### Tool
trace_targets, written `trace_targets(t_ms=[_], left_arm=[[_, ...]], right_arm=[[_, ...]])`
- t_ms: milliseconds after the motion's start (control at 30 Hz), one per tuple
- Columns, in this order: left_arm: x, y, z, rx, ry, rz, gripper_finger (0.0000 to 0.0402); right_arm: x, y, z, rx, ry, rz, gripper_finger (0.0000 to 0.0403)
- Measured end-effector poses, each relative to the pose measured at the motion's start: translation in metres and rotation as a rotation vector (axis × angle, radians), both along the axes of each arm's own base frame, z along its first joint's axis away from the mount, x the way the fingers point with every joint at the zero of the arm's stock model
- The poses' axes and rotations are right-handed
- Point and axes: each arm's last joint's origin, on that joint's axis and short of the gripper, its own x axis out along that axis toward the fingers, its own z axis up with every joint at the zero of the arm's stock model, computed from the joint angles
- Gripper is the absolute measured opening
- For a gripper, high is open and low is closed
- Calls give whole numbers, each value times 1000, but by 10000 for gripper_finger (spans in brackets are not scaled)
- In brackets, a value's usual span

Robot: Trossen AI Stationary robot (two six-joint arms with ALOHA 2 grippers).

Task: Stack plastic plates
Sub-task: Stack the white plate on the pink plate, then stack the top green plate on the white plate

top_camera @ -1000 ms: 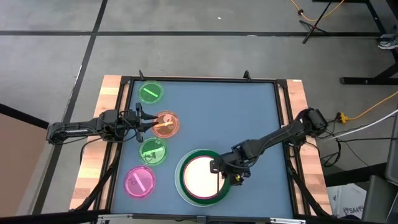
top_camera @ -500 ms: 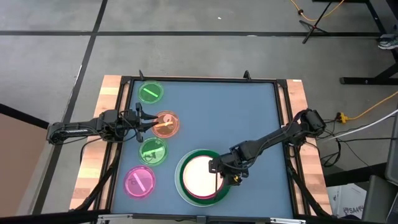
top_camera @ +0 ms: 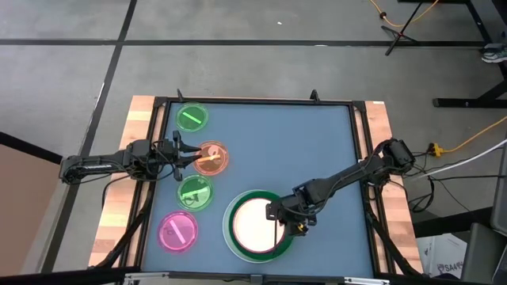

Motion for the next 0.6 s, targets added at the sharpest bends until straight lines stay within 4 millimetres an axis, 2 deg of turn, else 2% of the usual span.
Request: trace_targets(t_ms=[600], left_arm=[[0, 0, 0, 1, 0, 1, 111]], right_arm=[[0, -1, 2, -31, -13, -17, 62]])
